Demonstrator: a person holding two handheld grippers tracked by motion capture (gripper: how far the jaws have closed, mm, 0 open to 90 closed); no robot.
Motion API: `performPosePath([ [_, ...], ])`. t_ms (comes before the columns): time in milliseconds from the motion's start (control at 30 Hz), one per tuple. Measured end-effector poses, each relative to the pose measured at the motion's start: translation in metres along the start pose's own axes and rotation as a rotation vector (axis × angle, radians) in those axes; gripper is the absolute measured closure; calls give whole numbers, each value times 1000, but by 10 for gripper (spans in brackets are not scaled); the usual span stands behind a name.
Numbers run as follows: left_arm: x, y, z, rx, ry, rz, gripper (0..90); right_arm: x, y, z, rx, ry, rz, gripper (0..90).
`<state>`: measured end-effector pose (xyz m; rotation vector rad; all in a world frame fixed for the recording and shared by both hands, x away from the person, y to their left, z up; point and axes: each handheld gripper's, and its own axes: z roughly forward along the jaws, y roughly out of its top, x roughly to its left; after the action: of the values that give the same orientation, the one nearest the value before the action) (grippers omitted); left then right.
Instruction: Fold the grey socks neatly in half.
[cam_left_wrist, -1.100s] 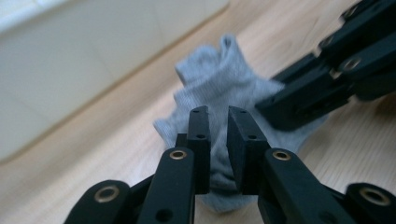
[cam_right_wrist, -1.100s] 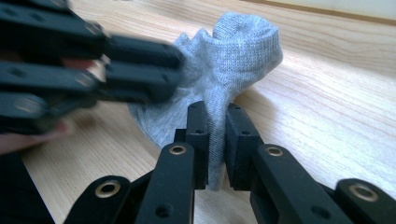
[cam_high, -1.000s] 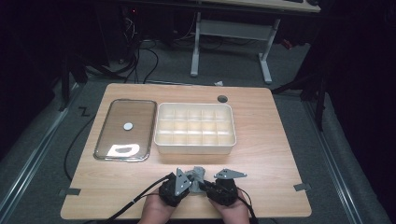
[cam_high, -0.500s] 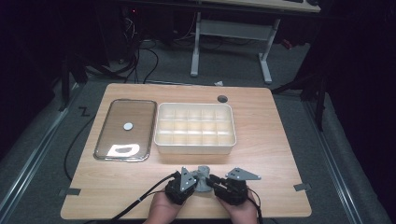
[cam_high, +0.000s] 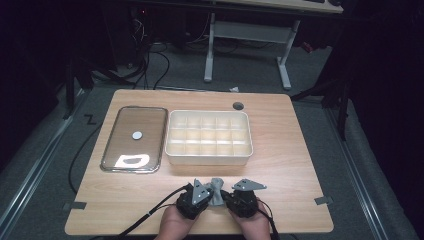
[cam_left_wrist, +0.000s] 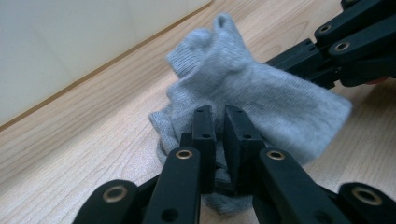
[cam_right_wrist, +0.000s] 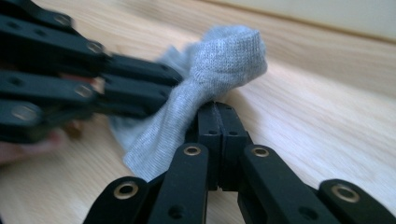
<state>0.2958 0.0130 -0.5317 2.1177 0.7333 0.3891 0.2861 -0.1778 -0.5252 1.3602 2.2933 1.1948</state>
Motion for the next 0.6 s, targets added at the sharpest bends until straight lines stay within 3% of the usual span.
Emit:
performPosePath([
  [67,0,0,0,-1,-2,-5,831,3,2,0,-20,-7,-21,900],
  [333,1,0,0,0,-6,-11,829,3,0,-2,-60,30,-13,900],
  [367,1,0,0,0,-7,-14,827,5,0,-3,-71,28,-29,900],
  [600,4,-1,-3,-20,-40,-40,727,-1,-3,-3,-52,22,-13,900],
])
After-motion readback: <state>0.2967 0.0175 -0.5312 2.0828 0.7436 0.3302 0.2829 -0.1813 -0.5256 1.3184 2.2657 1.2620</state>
